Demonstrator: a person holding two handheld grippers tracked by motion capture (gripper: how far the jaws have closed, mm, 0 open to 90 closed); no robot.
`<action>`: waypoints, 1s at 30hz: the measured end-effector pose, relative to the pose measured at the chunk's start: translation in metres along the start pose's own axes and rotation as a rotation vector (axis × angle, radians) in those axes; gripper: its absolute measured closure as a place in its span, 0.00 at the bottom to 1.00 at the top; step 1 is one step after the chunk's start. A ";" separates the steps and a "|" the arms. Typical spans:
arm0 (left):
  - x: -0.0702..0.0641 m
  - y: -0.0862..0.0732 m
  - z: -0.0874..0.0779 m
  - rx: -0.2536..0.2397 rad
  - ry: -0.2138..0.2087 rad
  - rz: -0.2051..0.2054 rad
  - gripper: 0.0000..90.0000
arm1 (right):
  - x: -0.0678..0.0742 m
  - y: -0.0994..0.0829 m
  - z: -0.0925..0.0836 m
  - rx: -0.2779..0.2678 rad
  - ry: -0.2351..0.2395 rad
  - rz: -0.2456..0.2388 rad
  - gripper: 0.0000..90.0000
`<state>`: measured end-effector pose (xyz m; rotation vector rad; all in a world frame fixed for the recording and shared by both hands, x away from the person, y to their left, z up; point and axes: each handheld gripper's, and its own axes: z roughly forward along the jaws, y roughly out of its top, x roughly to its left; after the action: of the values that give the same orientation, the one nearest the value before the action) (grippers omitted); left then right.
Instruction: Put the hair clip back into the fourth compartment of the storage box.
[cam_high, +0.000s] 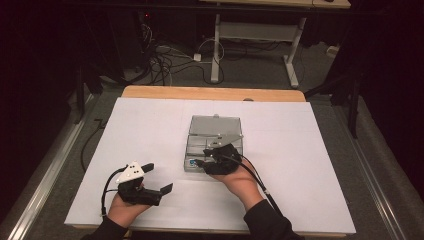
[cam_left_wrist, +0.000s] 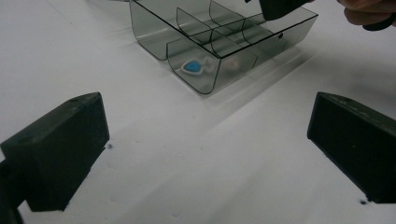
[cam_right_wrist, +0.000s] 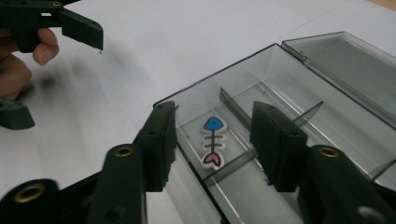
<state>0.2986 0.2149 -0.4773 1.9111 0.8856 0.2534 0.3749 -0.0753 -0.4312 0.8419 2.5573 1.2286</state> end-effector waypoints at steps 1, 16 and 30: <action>0.000 0.000 0.000 0.000 0.000 0.000 0.00 | -0.001 -0.004 -0.002 -0.005 0.004 0.004 0.52; 0.000 -0.001 0.002 0.009 0.005 -0.005 0.00 | -0.007 -0.047 -0.038 -0.059 -0.014 0.034 0.21; 0.003 -0.002 0.002 0.012 0.016 -0.012 0.00 | -0.011 -0.086 -0.065 -0.072 -0.099 0.063 0.01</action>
<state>0.3007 0.2162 -0.4803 1.9163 0.9104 0.2569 0.3227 -0.1669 -0.4562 0.9491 2.4120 1.2551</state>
